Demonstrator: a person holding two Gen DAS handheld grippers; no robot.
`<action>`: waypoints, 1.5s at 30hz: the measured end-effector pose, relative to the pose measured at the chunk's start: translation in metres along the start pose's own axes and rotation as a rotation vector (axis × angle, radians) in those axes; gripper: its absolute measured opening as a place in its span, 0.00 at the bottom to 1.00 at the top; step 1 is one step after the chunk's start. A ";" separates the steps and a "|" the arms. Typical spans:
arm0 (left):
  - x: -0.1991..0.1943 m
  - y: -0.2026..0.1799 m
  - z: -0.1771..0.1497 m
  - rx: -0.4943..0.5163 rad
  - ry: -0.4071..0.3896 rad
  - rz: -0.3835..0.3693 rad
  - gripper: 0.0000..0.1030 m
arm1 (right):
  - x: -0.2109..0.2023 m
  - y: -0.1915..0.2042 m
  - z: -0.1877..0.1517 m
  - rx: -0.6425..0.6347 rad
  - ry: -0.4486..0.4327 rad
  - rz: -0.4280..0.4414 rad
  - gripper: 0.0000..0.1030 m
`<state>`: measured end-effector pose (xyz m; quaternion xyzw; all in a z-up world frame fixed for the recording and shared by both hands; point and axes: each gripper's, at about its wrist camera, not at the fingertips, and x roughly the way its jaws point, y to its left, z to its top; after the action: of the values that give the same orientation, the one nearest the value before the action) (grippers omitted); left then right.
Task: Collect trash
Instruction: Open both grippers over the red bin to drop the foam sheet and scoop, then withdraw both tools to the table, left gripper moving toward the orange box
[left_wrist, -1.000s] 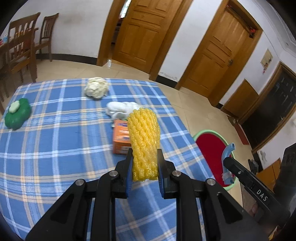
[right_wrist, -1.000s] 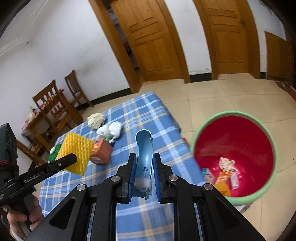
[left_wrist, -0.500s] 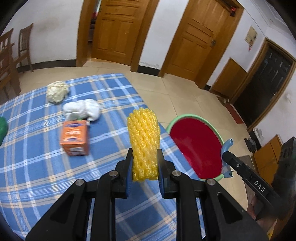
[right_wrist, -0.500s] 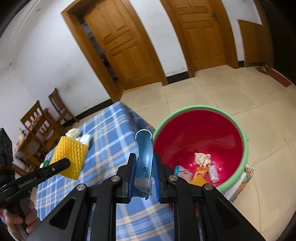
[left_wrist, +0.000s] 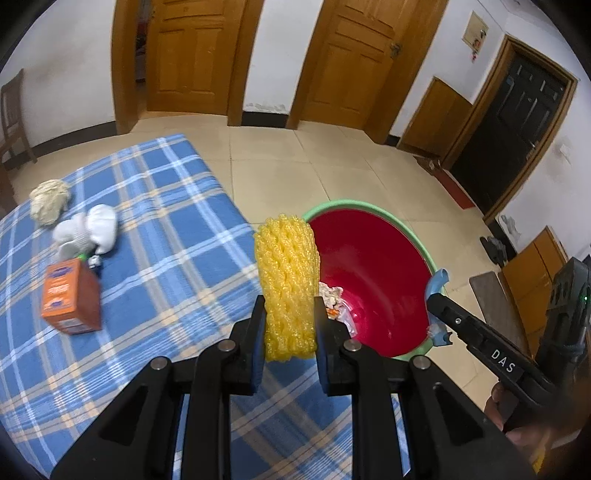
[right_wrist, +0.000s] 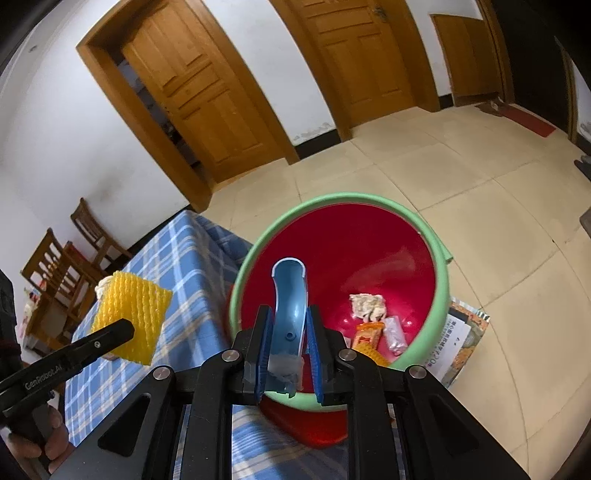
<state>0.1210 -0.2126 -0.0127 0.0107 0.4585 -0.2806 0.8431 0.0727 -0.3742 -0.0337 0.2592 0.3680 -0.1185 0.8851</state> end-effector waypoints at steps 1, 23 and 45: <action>0.003 -0.003 0.001 0.006 0.007 -0.005 0.21 | 0.002 -0.003 0.000 0.004 0.004 -0.003 0.20; 0.042 -0.038 0.010 0.087 0.068 -0.045 0.45 | 0.002 -0.029 0.002 0.069 -0.002 -0.033 0.26; -0.005 0.034 -0.001 -0.069 -0.049 0.154 0.57 | -0.005 -0.011 0.001 0.052 -0.003 -0.013 0.47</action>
<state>0.1346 -0.1815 -0.0169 0.0102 0.4451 -0.1992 0.8730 0.0655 -0.3839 -0.0340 0.2793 0.3654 -0.1343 0.8777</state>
